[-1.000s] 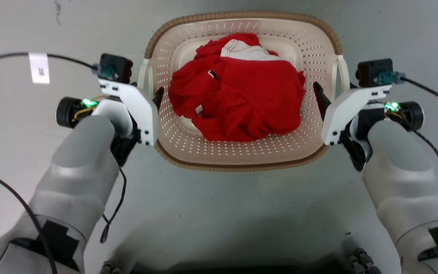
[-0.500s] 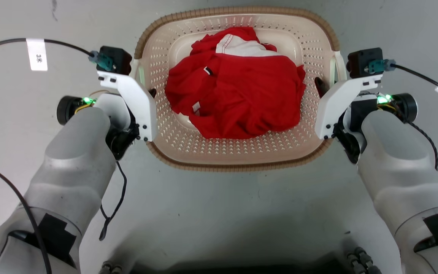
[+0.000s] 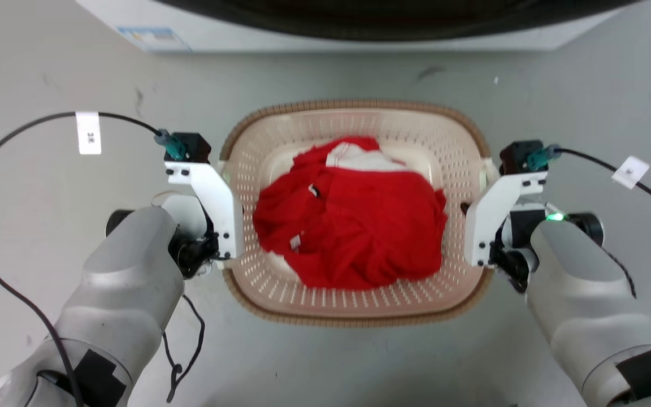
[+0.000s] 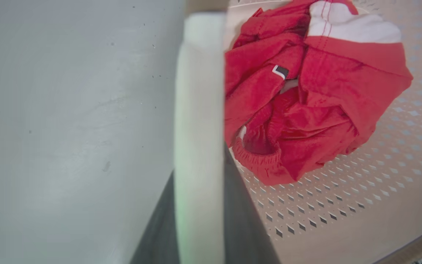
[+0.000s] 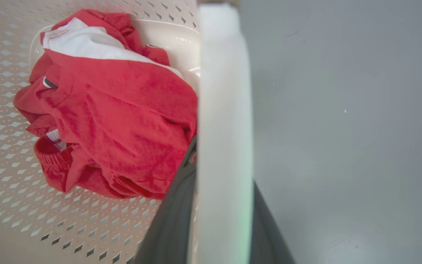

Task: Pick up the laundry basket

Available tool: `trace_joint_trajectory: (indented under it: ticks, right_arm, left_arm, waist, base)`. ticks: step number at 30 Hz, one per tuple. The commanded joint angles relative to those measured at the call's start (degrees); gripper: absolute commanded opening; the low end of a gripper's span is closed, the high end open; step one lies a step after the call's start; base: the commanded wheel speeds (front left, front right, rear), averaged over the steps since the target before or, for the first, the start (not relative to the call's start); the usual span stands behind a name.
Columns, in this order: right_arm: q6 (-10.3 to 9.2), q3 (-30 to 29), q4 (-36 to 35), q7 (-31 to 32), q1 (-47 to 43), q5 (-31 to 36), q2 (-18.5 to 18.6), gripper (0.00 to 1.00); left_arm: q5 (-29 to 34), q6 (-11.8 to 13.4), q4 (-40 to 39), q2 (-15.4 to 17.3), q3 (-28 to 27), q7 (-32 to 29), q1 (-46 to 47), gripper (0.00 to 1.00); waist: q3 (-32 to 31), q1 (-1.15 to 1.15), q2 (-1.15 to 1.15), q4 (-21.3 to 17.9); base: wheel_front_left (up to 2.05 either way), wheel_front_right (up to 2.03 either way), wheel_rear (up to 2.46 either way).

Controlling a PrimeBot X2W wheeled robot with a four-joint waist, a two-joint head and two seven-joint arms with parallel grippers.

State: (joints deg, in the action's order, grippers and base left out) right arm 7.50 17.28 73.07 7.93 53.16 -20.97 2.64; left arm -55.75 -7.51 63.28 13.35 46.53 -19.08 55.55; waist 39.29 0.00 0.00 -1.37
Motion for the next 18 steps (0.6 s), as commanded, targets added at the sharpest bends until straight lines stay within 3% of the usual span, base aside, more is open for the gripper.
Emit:
trace_joint_trajectory:
  ticks: [1,18]
  right_arm:
    - [-0.02,0.6,0.3,2.0,-1.2,-0.8,0.4,0.00]
    - [0.06,4.4,0.3,22.9,-5.2,-10.7,0.3,0.00]
  left_arm:
    - [-1.2,0.0,0.0,0.3,0.3,-1.2,-0.7,0.00]
    - [-9.1,0.0,1.4,0.1,2.9,-13.7,-4.7,0.00]
  waist:
    - [-5.6,0.00,0.00,0.4]
    - [-23.2,0.00,0.00,-0.5]
  base:
    - [0.00,0.00,0.00]
    - [0.00,0.00,0.00]
